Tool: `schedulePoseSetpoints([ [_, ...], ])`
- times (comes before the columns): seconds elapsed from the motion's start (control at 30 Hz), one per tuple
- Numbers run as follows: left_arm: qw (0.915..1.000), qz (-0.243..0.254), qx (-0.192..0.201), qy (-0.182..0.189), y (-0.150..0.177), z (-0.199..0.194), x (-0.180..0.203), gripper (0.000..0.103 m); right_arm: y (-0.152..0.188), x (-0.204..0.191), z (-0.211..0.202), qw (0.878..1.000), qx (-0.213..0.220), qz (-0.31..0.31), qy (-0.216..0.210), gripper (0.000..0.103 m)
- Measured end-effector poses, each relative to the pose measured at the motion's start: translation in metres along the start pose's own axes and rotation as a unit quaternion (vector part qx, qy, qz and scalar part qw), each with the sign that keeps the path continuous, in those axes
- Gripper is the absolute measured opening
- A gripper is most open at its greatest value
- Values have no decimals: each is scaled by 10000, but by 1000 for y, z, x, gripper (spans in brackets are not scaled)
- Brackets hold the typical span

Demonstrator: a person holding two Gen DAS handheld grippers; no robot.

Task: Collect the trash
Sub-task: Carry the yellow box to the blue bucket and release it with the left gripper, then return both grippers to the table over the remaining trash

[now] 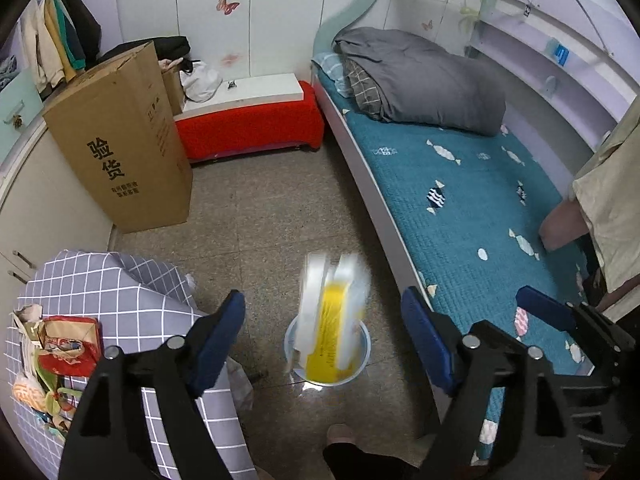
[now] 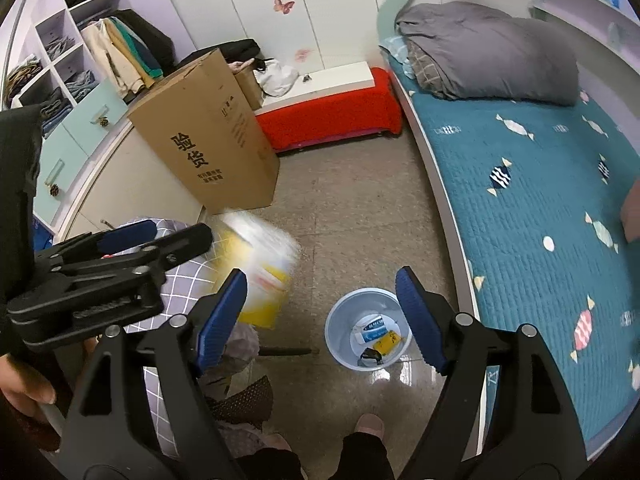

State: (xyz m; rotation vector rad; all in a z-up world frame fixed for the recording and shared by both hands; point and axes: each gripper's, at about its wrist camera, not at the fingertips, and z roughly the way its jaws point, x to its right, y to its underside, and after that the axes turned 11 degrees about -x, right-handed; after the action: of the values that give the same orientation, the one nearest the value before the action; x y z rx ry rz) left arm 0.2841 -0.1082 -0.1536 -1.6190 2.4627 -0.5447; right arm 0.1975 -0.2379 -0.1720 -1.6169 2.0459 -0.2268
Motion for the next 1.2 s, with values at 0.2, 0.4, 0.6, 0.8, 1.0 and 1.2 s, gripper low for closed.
schedulePoseSetpoints([
  [0.2,9998,-147,45,-151,14,-10,-8,81,4,-11,-1,9999,-17,-132,-76,77],
  [0.4,9983,-503,70,-295,38,-26,-32,81,9,-33,1,9989,-102,-389,-256,77],
  [0.6,9938,-987,116,-491,68,-46,-66,81,14,-71,6,9953,-209,-804,-501,78],
  [0.8,9835,-1620,141,-787,108,-71,-115,81,23,-129,15,9862,-364,-1377,-847,80],
  [1.0,9695,-2247,35,-980,150,-87,-176,81,39,-190,32,9761,-578,-1787,-1094,80],
  [1.2,9548,-2764,-64,-1092,191,-106,-243,81,58,-253,48,9686,-773,-2024,-1218,80],
])
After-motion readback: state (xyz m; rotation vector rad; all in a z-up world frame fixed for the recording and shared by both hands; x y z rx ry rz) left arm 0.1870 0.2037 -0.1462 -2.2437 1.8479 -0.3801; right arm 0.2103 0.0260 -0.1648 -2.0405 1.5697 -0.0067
